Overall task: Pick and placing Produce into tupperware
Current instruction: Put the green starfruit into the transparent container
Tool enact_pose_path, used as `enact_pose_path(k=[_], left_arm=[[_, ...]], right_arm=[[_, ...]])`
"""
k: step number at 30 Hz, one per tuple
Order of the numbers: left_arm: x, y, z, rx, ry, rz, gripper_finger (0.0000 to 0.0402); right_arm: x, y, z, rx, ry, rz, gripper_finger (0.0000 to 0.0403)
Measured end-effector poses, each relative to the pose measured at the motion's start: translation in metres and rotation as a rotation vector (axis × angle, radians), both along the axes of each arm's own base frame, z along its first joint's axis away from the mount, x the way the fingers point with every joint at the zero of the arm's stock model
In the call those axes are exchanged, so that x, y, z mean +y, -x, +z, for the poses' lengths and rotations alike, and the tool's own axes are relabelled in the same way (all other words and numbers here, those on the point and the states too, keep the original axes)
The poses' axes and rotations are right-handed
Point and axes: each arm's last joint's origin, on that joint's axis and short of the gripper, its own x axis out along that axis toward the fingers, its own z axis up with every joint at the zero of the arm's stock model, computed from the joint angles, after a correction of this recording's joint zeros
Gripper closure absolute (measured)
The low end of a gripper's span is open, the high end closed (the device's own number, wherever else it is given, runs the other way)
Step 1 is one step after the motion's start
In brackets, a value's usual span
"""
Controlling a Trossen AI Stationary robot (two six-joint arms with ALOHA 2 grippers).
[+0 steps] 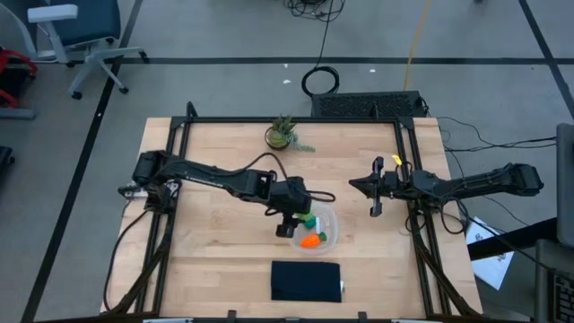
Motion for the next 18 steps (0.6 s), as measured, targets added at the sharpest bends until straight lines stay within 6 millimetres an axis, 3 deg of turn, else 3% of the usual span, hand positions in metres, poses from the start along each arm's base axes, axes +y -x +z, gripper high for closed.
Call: enact_pose_path(k=[4, 15, 18], left_arm=[[-0.003, -0.012, -0.005, 0.002, 0.033, -0.05, 0.0161], [-0.02, -0.022, -0.046, 0.126, 0.106, -0.083, 0.0161], [-0.023, -0.023, -0.049, 0.133, 0.108, -0.087, 0.0161]], right_arm=[[0.0, 0.0, 0.0, -0.001, -0.001, 0.0, 0.0403], [0.0, 0.0, 0.0, 0.0, -0.001, 0.0, 0.0403], [0.0, 0.0, 0.0, 0.0, -0.001, 0.0, 0.0403]])
